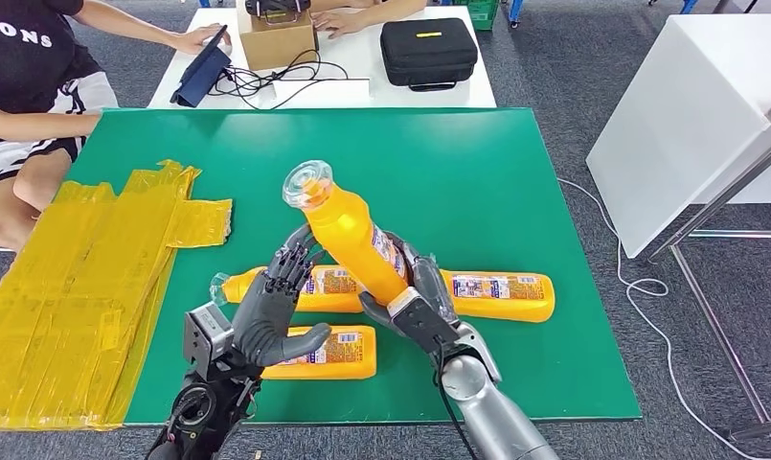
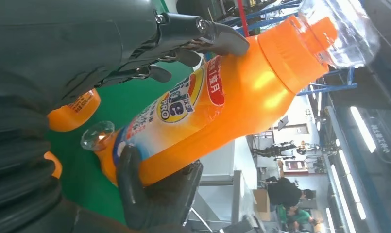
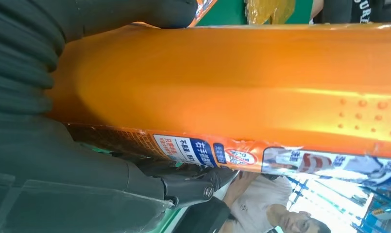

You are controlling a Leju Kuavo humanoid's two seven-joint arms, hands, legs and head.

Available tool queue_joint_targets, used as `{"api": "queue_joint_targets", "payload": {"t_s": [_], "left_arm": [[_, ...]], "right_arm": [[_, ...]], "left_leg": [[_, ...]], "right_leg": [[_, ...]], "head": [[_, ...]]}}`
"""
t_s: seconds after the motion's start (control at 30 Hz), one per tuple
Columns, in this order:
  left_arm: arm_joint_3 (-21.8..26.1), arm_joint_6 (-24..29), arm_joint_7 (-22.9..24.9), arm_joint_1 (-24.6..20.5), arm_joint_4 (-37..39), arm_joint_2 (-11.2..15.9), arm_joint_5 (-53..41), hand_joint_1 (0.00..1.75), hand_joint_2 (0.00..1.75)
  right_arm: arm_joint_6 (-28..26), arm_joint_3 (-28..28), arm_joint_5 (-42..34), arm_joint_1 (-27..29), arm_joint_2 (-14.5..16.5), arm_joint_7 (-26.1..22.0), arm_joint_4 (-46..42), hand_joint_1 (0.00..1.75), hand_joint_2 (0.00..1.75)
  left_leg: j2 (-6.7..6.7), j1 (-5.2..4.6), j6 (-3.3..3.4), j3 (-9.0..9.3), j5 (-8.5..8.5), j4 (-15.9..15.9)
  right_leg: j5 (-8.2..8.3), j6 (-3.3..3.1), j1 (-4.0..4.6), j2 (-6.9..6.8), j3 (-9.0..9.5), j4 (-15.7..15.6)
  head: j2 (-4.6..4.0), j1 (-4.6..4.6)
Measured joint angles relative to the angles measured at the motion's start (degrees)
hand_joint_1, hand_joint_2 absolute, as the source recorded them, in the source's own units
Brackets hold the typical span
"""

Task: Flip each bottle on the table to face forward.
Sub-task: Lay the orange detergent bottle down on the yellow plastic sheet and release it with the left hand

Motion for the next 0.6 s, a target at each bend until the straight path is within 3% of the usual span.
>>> {"api": "queue_joint_targets", "payload": {"t_s": [0.33, 0.6], "left_arm": [[0.86, 2.55, 3.49, -4.89, 3.95, -0.28, 2.30, 0.00, 1.75], [0.92, 2.67, 3.59, -6.01, 5.67, -0.40, 2.65, 0.00, 1.75]], "right_arm": [[-2.46, 4.97, 2.50, -0.58, 1.47, -0.10, 1.70, 1.75, 1.75], [-2.77, 6.33, 2.59, -0.64, 1.57, -0.15, 2.25, 1.75, 1.75]], "left_leg": [[0.01, 0.01, -0.01, -0.01, 0.01, 0.00], [0.00, 0.00, -0.01, -0.02, 0.00, 0.00]], "right_leg": [[0.00, 0.00, 0.01, 0.00, -0.02, 0.02], [0.00, 0.00, -0.01, 0.00, -0.02, 0.02]], "head": [[0.00, -0.01], [0.00, 0.01]]}}
